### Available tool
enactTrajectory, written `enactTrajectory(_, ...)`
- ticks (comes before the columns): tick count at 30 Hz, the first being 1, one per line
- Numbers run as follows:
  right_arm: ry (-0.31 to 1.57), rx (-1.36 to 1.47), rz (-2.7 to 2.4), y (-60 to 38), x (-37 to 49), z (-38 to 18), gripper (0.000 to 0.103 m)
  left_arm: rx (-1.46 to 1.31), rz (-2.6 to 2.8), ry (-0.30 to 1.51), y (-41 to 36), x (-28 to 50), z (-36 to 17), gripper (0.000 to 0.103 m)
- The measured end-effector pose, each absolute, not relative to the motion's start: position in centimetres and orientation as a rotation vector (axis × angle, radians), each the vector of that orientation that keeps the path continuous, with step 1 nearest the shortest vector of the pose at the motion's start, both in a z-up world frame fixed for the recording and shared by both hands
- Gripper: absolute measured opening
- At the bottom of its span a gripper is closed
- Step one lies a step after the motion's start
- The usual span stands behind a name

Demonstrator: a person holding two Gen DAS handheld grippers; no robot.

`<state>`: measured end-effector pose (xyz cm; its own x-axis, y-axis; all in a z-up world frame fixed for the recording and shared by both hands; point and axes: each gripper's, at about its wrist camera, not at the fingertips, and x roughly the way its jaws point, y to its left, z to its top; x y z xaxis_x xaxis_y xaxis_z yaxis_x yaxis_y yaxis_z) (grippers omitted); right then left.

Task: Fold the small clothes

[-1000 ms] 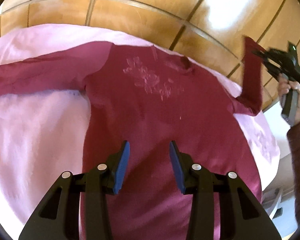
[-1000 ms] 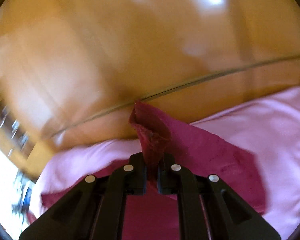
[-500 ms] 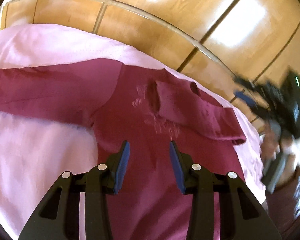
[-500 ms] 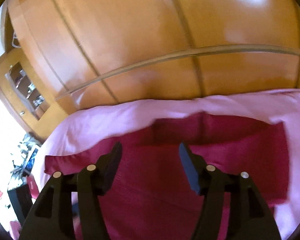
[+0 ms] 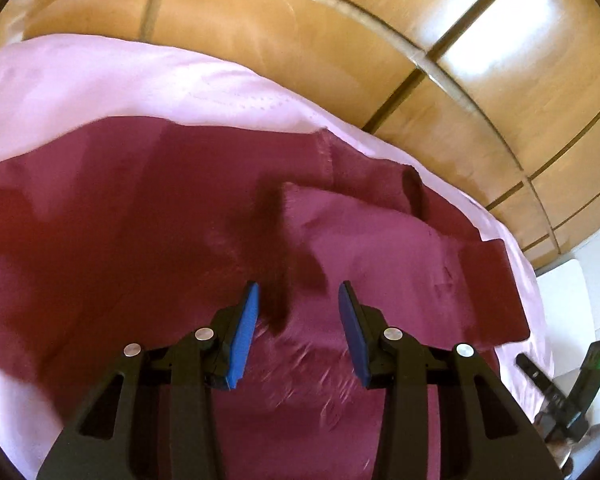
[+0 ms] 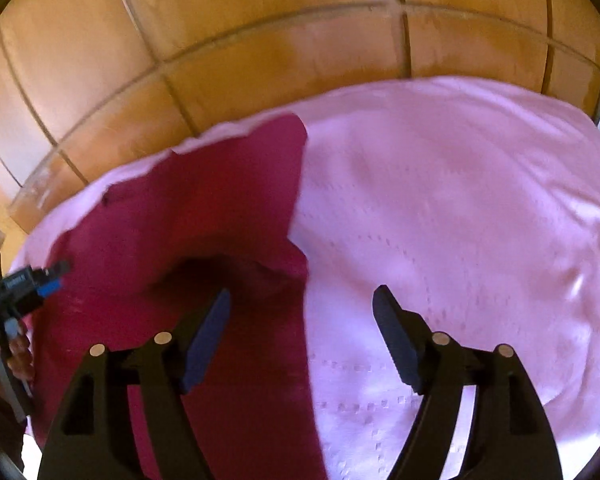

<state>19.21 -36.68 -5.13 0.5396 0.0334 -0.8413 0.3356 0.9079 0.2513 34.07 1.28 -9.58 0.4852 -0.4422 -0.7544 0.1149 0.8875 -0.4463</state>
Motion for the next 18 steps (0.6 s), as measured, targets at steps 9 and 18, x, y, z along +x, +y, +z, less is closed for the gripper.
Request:
enactTrajectory(9, 0.891, 0.489, -0.291, -37.9, 23.2, -6.2, 0.073, -0.383, -0.317, 0.853, 3.7, 33.5, -4.3, 0.006)
enactTrajectory(18, 1.016, 0.341, -0.258, -35.4, 23.4, -8.3, 0.073, -0.171, -0.098, 0.966, 7.1, 33.1, -9.7, 0.006)
